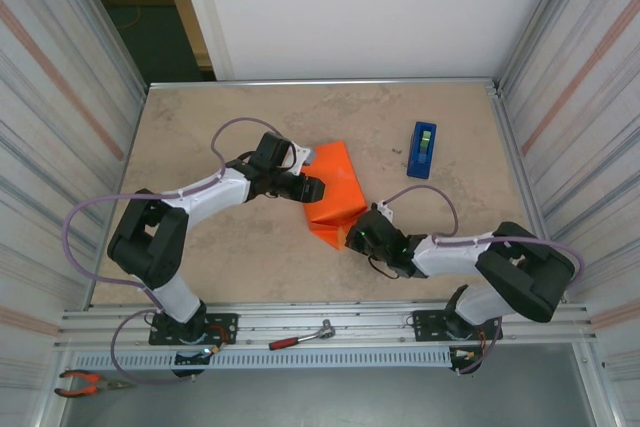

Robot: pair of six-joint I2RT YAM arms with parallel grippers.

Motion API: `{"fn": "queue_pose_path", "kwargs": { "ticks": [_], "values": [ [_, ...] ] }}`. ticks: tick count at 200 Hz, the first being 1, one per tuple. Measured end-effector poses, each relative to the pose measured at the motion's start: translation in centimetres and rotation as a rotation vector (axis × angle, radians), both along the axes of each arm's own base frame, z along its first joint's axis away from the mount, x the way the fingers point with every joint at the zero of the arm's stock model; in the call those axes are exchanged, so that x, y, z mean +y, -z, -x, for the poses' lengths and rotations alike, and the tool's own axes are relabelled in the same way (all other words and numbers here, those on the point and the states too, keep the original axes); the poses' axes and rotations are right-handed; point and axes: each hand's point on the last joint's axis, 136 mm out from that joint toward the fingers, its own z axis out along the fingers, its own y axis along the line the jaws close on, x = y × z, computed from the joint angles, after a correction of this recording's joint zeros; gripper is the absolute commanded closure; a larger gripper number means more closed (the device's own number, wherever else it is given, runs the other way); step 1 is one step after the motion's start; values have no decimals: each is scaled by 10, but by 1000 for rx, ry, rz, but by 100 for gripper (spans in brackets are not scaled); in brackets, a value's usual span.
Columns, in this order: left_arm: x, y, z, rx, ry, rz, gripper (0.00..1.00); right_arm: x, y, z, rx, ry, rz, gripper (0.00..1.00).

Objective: Wrap the gift box in paper

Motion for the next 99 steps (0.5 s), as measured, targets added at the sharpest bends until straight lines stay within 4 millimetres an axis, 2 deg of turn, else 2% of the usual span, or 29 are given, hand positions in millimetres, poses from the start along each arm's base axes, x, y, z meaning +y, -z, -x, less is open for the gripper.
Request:
{"fn": "queue_pose_path", "kwargs": {
  "ticks": [25, 52, 99],
  "values": [
    [0, 0, 0, 0, 0, 0, 45, -1, 0, 3, 0, -5, 4, 100],
    [0, 0, 0, 0, 0, 0, 45, -5, 11, 10, 22, -4, 20, 100],
    [0, 0, 0, 0, 0, -1, 45, 2, 11, 8, 4, 2, -1, 100]
  ]
}}
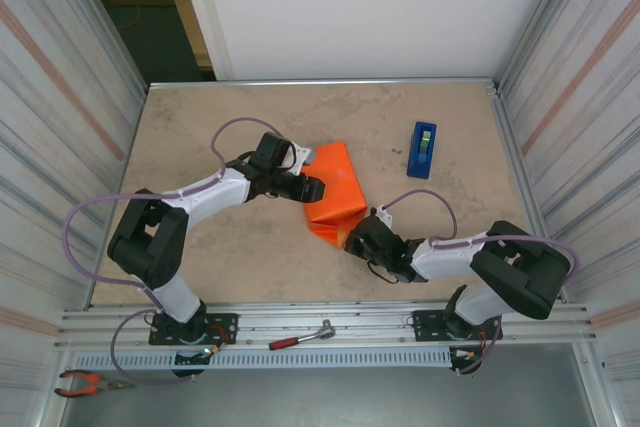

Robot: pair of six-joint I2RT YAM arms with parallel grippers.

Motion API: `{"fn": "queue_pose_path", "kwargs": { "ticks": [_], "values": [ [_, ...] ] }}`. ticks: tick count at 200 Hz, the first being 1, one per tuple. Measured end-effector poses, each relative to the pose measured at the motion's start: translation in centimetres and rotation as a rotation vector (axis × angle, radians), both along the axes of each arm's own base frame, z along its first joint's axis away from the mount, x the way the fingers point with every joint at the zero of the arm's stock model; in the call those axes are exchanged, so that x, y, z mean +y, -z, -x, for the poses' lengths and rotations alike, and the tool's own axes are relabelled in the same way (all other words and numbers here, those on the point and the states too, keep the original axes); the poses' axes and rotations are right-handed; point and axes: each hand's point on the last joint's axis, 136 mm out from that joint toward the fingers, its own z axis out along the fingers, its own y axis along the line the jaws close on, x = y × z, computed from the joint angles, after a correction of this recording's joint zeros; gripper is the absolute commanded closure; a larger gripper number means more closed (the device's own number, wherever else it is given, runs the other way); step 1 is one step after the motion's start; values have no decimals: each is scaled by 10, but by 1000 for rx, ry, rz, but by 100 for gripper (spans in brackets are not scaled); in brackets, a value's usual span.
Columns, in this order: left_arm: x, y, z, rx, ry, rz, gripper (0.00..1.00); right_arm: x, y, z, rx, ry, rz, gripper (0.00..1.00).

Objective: Wrap the gift box in paper

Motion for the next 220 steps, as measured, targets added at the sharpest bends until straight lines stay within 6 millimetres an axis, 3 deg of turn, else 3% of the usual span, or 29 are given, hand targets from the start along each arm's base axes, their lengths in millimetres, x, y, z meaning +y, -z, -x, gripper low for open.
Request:
{"fn": "queue_pose_path", "kwargs": {
  "ticks": [54, 109, 169, 220],
  "values": [
    [0, 0, 0, 0, 0, -1, 45, 4, -5, 4, 11, -23, 25, 100],
    [0, 0, 0, -2, 0, 1, 45, 21, -19, -6, -10, -50, 23, 100],
    [0, 0, 0, -3, 0, 1, 45, 37, -3, -17, 17, -77, 45, 100],
    [0, 0, -1, -10, 2, -1, 45, 39, -4, -31, 13, -59, 11, 100]
  ]
}}
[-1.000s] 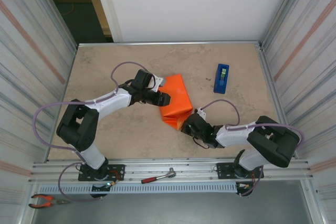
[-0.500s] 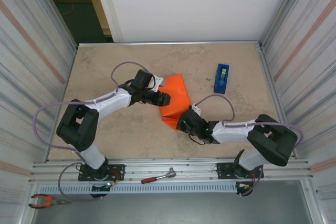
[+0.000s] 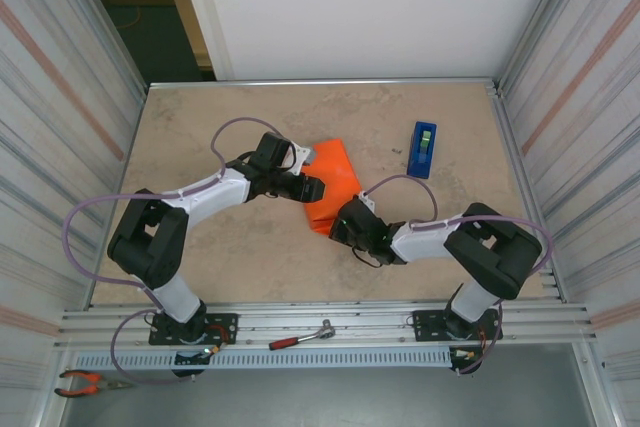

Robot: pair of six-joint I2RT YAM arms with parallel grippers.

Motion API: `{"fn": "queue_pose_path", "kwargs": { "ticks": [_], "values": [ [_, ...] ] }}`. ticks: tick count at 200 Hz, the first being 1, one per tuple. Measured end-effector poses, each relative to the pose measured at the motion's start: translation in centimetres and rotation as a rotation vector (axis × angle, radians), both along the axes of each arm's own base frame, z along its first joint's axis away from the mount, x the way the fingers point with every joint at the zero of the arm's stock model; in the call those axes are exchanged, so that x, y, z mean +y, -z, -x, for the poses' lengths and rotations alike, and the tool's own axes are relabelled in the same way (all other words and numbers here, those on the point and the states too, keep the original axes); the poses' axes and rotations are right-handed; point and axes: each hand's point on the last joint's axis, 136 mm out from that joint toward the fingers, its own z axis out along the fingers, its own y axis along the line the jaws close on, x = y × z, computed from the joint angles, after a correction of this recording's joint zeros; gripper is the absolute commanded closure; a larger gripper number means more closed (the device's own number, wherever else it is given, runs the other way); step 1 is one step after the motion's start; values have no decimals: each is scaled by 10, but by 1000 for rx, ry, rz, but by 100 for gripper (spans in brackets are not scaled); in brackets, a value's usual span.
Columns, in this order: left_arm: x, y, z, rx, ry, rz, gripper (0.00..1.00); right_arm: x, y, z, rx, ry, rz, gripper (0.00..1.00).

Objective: Wrap the gift box in paper

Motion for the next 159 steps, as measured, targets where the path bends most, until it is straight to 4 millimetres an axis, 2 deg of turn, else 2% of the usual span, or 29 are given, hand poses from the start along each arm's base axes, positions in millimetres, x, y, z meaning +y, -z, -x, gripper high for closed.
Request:
{"fn": "queue_pose_path", "kwargs": {
  "ticks": [62, 114, 131, 159],
  "values": [
    [0, 0, 0, -2, 2, -1, 45, 3, -12, 6, 1, -27, -35, 100],
    [0, 0, 0, -3, 3, -1, 45, 12, -5, 27, 22, -88, -18, 100],
    [0, 0, 0, -2, 3, -1, 45, 10, 3, 33, 35, -95, -5, 100],
    [0, 0, 0, -2, 3, -1, 45, 9, 4, 33, 29, -94, -14, 100]
  ]
}}
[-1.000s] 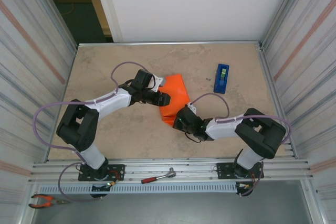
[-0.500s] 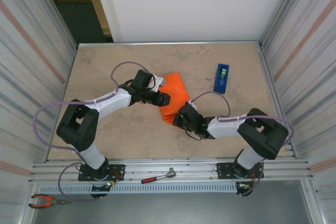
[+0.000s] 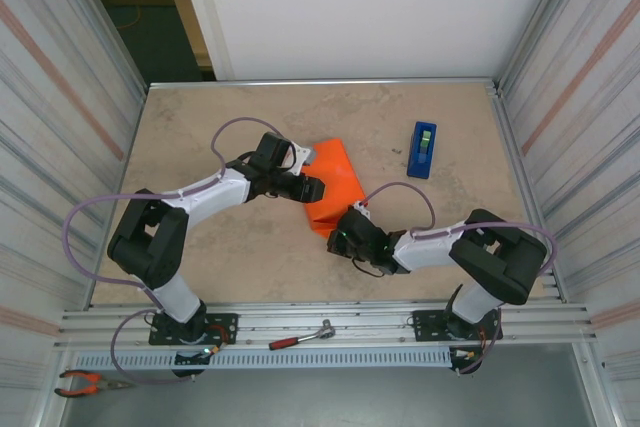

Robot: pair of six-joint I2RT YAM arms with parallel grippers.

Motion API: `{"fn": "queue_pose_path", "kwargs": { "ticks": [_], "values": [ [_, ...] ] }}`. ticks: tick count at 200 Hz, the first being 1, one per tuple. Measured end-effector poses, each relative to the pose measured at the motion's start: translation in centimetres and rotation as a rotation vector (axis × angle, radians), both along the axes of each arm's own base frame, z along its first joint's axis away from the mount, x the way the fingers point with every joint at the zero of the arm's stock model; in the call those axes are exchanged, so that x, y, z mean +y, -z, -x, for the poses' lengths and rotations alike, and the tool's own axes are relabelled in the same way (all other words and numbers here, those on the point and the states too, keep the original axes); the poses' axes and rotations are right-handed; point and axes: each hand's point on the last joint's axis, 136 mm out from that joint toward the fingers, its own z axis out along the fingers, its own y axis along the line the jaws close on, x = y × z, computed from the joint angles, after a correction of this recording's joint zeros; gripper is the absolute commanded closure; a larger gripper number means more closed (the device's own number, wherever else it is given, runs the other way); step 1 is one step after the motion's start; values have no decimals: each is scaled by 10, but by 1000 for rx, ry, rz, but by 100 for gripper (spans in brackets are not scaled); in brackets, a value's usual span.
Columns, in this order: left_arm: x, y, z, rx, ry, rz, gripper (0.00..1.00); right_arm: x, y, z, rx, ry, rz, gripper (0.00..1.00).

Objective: Wrap the gift box in paper

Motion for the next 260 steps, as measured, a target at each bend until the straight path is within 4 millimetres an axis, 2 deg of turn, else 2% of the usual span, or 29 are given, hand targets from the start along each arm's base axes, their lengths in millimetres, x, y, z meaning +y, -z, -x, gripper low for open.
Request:
{"fn": "queue_pose_path", "kwargs": {
  "ticks": [32, 60, 82, 110, 129, 191, 260],
  "values": [
    [0, 0, 0, -1, 0, 1, 45, -10, -7, 2, 3, 8, 13, 100],
    [0, 0, 0, -2, 0, 1, 45, -27, -32, -7, -30, 44, -7, 100],
    [0, 0, 0, -1, 0, 1, 45, -50, -48, -17, -57, 101, -22, 100],
    [0, 0, 0, -4, 0, 3, 45, -86, -47, -25, -50, 181, 4, 100],
    [0, 0, 0, -5, 0, 4, 45, -99, -41, -24, -29, 199, 31, 100],
    [0, 0, 0, -5, 0, 4, 46, -93, -27, -24, 17, 152, 71, 100],
    [0, 0, 0, -5, 1, 4, 46, -63, -24, -54, 23, 115, 64, 100]
  ]
}}
